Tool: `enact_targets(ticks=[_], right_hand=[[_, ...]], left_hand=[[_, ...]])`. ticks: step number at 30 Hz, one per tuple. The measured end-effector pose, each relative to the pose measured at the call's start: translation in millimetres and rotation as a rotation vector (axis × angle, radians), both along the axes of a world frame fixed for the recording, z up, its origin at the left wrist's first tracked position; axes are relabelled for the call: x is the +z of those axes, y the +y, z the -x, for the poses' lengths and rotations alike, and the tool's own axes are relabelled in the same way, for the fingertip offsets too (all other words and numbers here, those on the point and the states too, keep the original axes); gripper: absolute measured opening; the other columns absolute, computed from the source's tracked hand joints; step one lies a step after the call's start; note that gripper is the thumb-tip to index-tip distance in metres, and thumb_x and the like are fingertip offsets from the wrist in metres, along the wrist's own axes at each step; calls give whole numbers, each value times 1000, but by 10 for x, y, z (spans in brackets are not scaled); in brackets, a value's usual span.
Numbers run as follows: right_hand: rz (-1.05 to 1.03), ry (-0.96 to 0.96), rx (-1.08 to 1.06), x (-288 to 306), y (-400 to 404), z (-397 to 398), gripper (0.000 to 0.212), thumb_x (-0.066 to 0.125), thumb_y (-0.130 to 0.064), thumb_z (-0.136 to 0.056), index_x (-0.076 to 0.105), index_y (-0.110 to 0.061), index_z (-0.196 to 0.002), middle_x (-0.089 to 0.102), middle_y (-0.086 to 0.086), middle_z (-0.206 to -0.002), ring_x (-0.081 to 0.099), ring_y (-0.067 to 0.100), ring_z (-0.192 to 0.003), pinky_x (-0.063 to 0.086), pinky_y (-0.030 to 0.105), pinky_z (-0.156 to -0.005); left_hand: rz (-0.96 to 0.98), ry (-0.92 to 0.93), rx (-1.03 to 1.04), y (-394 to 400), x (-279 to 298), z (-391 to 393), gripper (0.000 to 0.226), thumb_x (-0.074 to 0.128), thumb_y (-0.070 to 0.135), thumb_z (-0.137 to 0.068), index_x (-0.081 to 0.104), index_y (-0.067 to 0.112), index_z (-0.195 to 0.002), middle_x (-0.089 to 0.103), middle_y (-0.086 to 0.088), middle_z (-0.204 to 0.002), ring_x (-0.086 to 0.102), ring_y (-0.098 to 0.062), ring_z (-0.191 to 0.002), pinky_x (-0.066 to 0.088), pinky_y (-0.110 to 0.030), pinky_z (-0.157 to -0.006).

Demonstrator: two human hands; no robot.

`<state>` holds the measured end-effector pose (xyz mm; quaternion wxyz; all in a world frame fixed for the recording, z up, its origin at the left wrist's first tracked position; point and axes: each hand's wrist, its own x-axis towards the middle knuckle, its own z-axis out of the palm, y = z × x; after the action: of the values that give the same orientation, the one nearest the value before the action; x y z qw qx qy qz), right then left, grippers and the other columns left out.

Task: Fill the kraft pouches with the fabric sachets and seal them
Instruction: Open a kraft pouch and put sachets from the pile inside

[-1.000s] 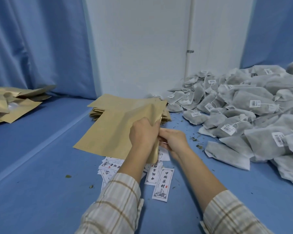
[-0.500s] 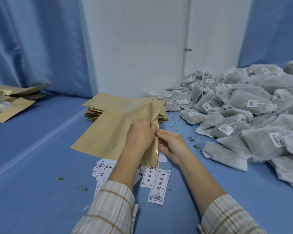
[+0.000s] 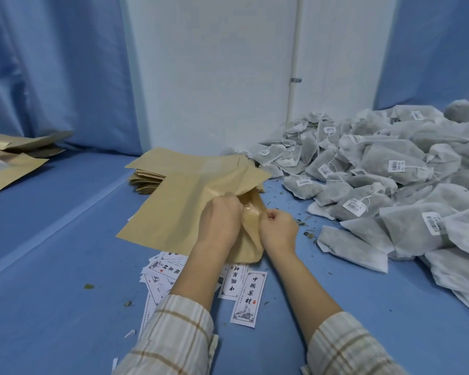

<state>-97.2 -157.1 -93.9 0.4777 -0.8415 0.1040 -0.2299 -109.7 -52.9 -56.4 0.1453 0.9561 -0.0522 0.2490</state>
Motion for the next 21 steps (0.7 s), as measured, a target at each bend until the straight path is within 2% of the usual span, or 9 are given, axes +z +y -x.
enact_targets(ticks=[3,5,8,9,13,15,17,20,21], right_hand=[[5,-3,-17,-13,-96,-31,21,48,-12,-90,67,-4,-90,67,11,-77,57,22,-73,29,24,-55],[-36,-66,33,-18,-29,18,14,53,-14,-88,56,-13,-101,66,9,-78,59,21,-74,37,25,-58],[197,-262,59,-56,44,27,11,56,-14,-85,50,-18,-93,51,-1,-88,47,12,-76,36,27,-61],[180,-299,75,-56,48,9,5,54,-15,-83,51,-19,-84,46,-6,-86,41,7,-75,33,26,-61],[-283,-93,310,34,81,-44,27,40,-31,-83,46,-25,-57,46,-16,-57,38,8,-62,32,31,-59],[-254,-5,351,46,67,-40,37,40,-26,-91,47,-33,-55,49,-19,-52,39,5,-59,31,25,-59],[-59,-7,349,50,25,-57,35,45,-16,-92,39,-36,-64,45,-16,-63,39,-1,-60,29,21,-56],[83,89,367,150,0,-84,39,48,-9,-89,29,-33,-66,35,-13,-67,34,0,-57,25,20,-51],[27,117,398,195,17,-106,37,44,-6,-92,31,-28,-65,35,-8,-66,35,0,-56,27,18,-50]], left_hand=[[27,-13,13,36,76,5,21,44,10,-94,61,0,-87,65,-23,-89,60,-39,-82,34,-33,-62],[59,-1,-1,4,127,5,19,46,8,-92,60,3,-80,65,-22,-88,57,-37,-77,33,-31,-61],[37,-12,-49,-77,164,21,21,44,12,-93,61,1,-87,64,-21,-91,59,-37,-85,33,-30,-61],[14,-16,-68,-99,172,31,22,43,13,-94,61,0,-90,64,-21,-92,60,-37,-87,33,-30,-61],[-52,-4,-129,-180,267,90,18,42,8,-92,58,-1,-89,62,-22,-93,56,-36,-81,32,-32,-61],[-74,0,-163,-223,319,138,15,43,6,-90,55,0,-83,61,-23,-90,49,-34,-73,32,-33,-61],[-84,1,-185,-245,343,165,17,43,7,-90,56,-3,-88,60,-24,-92,52,-37,-78,31,-33,-61],[-88,3,-192,-261,361,160,21,43,10,-92,58,-3,-97,61,-22,-98,56,-36,-88,31,-32,-63],[-78,-6,-196,-276,364,159,20,43,11,-92,58,-1,-97,61,-21,-96,55,-35,-85,31,-31,-62]])
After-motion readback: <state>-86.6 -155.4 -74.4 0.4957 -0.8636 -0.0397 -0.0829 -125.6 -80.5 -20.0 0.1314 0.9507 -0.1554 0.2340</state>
